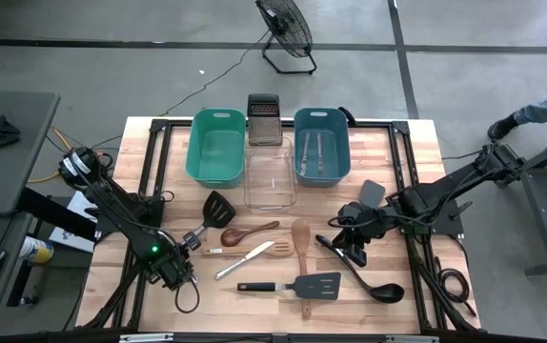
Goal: Pick & Place Kitchen Items
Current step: Put the left table knife into the blue bin
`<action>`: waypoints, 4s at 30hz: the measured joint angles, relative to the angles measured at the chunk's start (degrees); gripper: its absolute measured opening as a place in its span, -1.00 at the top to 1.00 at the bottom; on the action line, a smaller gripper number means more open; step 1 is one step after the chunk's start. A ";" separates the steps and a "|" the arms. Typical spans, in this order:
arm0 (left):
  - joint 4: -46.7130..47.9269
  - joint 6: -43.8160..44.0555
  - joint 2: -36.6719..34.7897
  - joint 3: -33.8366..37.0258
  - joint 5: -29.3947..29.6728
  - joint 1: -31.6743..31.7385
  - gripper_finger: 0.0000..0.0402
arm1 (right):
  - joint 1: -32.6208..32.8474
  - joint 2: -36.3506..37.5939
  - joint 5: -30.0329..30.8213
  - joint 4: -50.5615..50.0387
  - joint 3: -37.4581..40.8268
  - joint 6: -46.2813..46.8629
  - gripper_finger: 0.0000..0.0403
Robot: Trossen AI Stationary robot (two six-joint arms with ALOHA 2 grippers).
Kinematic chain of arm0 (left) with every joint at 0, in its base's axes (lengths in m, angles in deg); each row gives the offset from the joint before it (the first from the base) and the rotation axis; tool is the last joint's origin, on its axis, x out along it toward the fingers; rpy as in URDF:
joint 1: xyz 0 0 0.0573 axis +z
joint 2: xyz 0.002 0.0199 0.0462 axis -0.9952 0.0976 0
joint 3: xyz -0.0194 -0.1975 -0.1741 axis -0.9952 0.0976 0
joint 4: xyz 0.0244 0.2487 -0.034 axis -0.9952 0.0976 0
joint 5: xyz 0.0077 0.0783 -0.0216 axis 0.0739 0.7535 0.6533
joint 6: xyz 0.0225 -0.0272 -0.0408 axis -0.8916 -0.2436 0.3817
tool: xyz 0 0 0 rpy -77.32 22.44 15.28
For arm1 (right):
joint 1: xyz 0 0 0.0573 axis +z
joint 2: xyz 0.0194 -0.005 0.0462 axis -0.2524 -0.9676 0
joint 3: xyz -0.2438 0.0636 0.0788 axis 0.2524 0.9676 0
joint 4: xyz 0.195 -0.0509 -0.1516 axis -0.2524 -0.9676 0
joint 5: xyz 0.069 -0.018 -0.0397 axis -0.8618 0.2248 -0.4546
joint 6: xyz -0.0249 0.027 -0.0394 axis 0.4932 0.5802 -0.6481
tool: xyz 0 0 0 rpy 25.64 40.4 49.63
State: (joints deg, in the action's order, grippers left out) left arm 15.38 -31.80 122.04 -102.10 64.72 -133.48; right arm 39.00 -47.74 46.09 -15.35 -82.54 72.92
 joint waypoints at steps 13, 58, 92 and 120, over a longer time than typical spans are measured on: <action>2.56 2.80 -0.93 -9.12 8.38 -0.02 0.80 | 0.00 0.00 -0.07 0.02 0.00 -0.22 0.76; -33.30 -3.71 -1.02 -32.04 27.03 28.61 0.80 | -4.81 -0.04 8.91 33.02 0.00 -40.74 0.76; -32.62 -3.22 -1.02 -32.04 27.25 28.57 0.79 | -9.55 -12.47 5.30 66.69 0.00 -40.97 -0.36; -33.15 -1.44 -1.02 -32.04 27.34 28.57 0.79 | -11.47 -22.27 5.48 81.42 -1.96 -45.53 0.71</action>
State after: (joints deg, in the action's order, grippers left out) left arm -17.77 -33.24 121.02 -134.15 92.06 -104.91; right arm 27.53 -70.02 51.57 66.07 -84.51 27.39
